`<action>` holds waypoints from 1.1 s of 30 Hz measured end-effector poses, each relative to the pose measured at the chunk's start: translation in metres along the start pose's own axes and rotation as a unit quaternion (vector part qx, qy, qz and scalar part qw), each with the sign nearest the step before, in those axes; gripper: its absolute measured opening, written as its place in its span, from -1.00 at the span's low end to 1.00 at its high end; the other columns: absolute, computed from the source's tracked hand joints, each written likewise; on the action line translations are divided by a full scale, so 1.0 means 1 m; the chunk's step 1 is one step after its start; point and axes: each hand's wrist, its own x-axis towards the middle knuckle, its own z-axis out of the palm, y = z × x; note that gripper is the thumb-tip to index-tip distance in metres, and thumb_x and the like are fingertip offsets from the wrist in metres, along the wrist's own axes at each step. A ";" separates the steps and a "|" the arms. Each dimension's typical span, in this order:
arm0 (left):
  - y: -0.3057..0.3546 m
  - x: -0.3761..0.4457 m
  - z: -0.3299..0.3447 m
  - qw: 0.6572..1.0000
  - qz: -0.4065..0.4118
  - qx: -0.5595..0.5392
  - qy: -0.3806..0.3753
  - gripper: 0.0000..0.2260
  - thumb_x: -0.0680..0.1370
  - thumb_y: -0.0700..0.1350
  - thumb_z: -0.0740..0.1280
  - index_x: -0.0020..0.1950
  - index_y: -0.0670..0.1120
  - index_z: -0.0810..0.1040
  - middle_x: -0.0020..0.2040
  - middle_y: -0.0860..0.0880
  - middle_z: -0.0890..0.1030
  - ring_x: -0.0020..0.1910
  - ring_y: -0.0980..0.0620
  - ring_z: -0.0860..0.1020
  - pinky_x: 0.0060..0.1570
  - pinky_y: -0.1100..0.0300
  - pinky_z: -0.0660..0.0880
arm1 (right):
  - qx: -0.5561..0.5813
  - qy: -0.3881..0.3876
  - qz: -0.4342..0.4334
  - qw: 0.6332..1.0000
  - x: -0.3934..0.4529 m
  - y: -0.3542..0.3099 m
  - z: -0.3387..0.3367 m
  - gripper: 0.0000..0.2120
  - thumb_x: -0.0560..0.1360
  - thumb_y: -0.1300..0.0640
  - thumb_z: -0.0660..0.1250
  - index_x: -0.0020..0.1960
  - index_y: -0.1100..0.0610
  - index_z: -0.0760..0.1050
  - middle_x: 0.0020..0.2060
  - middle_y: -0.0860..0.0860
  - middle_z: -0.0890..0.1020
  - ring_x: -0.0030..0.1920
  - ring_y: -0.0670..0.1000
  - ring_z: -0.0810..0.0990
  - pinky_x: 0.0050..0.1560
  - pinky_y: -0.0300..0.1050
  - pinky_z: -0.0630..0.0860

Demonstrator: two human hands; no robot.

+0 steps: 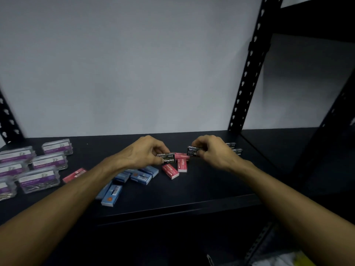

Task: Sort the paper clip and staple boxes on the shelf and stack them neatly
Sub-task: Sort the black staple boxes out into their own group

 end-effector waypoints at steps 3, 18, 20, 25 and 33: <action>0.013 0.022 0.015 1.000 0.001 -0.009 0.003 -0.82 0.49 -0.18 0.46 0.03 0.05 0.68 -0.28 0.30 0.65 -0.26 0.28 0.63 -0.31 0.44 0.47 | -0.001 0.015 0.029 0.999 -0.013 0.019 -0.015 -0.79 0.51 0.28 0.32 0.04 0.03 0.61 -0.11 -0.12 0.66 -0.10 -0.14 0.61 -0.08 -0.21 0.55; 0.068 0.089 0.097 0.999 -0.008 -0.011 0.037 -0.75 0.46 -0.17 0.49 0.13 -0.02 0.66 -0.12 0.12 0.61 -0.20 0.20 0.57 -0.13 0.30 0.46 | -0.049 0.033 0.163 0.985 -0.040 0.106 -0.042 -0.82 0.46 0.34 0.34 -0.08 0.08 0.60 -0.18 -0.11 0.60 -0.18 -0.17 0.56 -0.33 -0.38 0.39; 0.071 0.092 0.106 0.999 -0.006 0.003 0.040 -0.74 0.47 -0.18 0.47 0.16 -0.04 0.64 -0.02 0.03 0.64 -0.12 0.13 0.57 -0.08 0.27 0.47 | -0.048 0.032 0.165 0.985 -0.039 0.111 -0.040 -0.81 0.47 0.34 0.33 -0.09 0.08 0.60 -0.18 -0.11 0.60 -0.18 -0.16 0.56 -0.33 -0.38 0.40; 0.076 0.099 0.123 0.999 -0.002 0.027 0.037 -0.72 0.49 -0.19 0.44 0.21 -0.07 0.62 0.12 -0.04 0.64 0.03 0.05 0.59 0.03 0.20 0.53 | -0.048 0.035 0.160 0.985 -0.037 0.119 -0.037 -0.80 0.46 0.35 0.33 -0.07 0.09 0.62 -0.18 -0.11 0.60 -0.17 -0.17 0.56 -0.28 -0.39 0.43; 0.082 0.106 0.132 0.998 0.014 0.042 0.047 -0.70 0.51 -0.19 0.43 0.25 -0.08 0.60 0.18 -0.08 0.65 0.13 -0.01 0.61 0.10 0.19 0.54 | -0.040 0.037 0.144 0.988 -0.037 0.127 -0.038 -0.77 0.47 0.33 0.34 0.02 0.08 0.62 -0.09 -0.07 0.62 -0.09 -0.12 0.57 -0.22 -0.38 0.43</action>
